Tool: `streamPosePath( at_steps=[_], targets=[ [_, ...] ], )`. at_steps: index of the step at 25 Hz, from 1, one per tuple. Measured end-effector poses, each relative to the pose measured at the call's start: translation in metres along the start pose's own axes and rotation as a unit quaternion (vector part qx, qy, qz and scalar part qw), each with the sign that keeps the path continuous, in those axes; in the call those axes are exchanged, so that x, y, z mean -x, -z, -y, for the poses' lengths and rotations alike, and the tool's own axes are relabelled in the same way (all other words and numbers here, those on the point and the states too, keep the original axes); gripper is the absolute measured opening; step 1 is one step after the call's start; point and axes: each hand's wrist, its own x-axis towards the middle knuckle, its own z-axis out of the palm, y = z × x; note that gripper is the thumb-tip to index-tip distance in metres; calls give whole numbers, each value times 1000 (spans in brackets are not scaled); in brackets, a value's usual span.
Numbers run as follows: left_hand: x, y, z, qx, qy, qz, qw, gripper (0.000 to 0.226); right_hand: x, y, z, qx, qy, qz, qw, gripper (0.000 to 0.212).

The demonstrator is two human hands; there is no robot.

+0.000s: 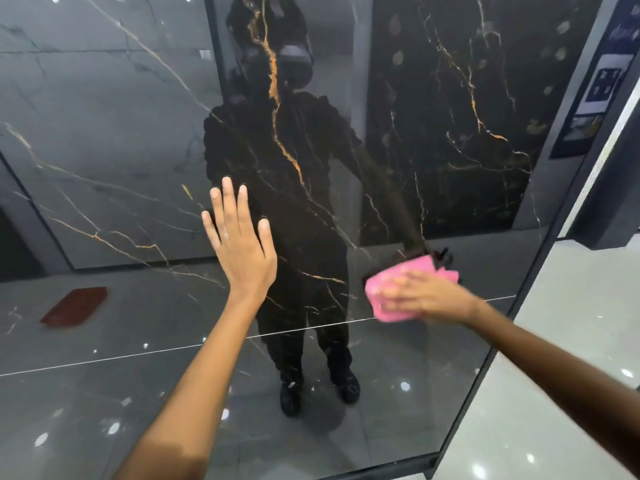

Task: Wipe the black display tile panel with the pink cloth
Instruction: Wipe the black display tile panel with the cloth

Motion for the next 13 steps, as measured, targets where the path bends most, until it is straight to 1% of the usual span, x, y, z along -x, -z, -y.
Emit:
streamPosePath(
  at_steps=[1,2,3,4,5,6,7,9,10,11,12,13],
  targets=[
    [3,-1,-10,17,20,-10,1000,54,-1,16,-37,8,-47,-55,997,77],
    [6,-5,-25,31,36,-17,999,54,-8,33,-74,5,-115,-115,987,72],
    [10,-11,-42,45,43,-17,998,54,-16,47,-102,-3,-193,-169,967,67],
    [14,-18,-60,56,38,-11,998,54,-24,53,-116,-19,-264,-208,942,64],
    [18,-26,-76,62,24,-3,998,54,-31,50,-115,-23,-305,-234,923,64],
    [22,-35,-89,63,9,7,998,53,-31,38,-99,-9,-304,-235,923,66],
    [26,-44,-98,58,-2,19,998,53,-24,19,-72,5,-255,-204,945,71],
    [30,-60,-104,23,3,34,999,56,10,-21,-14,30,-93,-96,991,85],
    [31,-66,-105,-5,8,31,999,57,33,-33,1,25,-35,-42,998,91],
    [32,-72,-104,-29,9,25,999,59,52,-36,1,14,-7,-12,1000,95],
    [33,-75,-104,-46,6,19,999,59,67,-32,-14,3,-1,-11,1000,97],
    [33,-77,-103,-58,0,12,998,59,75,-23,-39,4,-24,-41,999,94]
  ],
)
